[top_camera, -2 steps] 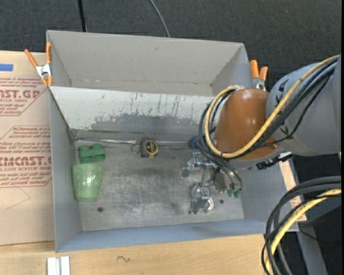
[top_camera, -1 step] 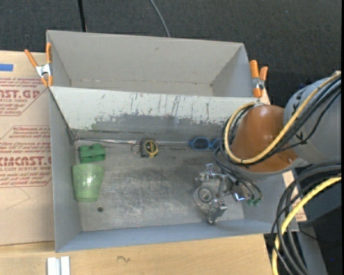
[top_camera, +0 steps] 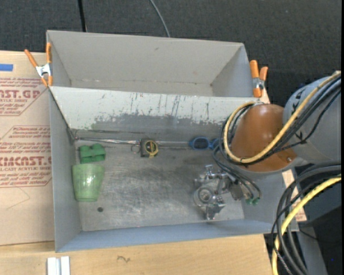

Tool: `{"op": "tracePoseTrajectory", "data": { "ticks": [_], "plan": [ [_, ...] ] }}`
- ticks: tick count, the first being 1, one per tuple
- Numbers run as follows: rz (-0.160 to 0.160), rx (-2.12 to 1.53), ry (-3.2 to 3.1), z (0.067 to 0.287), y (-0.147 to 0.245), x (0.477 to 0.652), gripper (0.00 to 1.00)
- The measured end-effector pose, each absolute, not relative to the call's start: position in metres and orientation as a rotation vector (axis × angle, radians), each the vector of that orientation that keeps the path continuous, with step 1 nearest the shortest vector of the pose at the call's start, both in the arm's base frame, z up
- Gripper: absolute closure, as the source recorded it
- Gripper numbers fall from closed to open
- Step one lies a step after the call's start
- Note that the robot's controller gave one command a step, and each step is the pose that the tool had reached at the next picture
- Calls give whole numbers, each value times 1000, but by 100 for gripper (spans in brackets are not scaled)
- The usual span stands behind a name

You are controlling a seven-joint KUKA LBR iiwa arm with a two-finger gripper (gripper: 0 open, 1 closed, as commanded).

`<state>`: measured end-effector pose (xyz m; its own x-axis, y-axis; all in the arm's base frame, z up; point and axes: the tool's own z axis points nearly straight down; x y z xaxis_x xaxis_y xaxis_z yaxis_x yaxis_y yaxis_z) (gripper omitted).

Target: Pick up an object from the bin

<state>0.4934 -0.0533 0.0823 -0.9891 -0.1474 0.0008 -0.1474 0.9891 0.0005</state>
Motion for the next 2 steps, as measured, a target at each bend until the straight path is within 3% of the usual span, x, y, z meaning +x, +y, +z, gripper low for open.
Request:
{"op": "tracePoseTrajectory", "data": {
  "ticks": [1,2],
  "plan": [
    [4,688,-3069,179,-153,498,100],
    [7,687,-3076,256,-147,499,100]
  ]
}}
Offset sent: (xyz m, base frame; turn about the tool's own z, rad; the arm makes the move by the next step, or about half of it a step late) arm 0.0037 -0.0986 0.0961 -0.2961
